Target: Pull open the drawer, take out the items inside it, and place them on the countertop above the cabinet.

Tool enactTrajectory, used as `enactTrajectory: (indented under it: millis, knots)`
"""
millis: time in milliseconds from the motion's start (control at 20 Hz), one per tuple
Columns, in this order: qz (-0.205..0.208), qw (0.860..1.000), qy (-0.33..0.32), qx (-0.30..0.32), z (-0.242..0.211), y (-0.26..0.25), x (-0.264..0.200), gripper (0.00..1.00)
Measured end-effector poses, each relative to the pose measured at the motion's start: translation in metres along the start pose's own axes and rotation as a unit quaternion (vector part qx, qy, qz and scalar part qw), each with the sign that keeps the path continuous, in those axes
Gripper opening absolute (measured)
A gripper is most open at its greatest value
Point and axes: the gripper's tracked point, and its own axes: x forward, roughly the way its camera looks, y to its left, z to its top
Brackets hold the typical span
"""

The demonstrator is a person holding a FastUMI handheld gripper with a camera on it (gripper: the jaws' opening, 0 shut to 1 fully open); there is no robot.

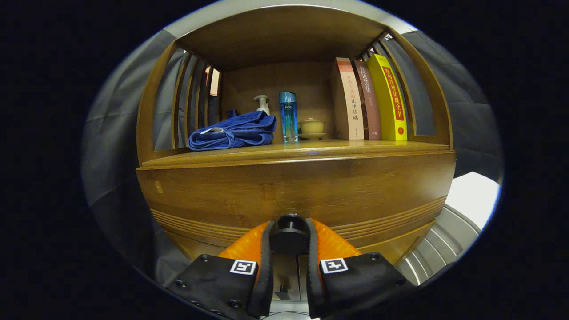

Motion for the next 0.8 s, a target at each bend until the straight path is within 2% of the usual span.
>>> enactTrajectory:
  millis: [450, 800]
  knots:
    - [0.001, 1.000, -0.018, 0.011, 0.004, 0.004, -0.084, 0.39]
    - [0.003, 1.000, -0.016, 0.001, 0.004, 0.007, -0.130, 0.39]
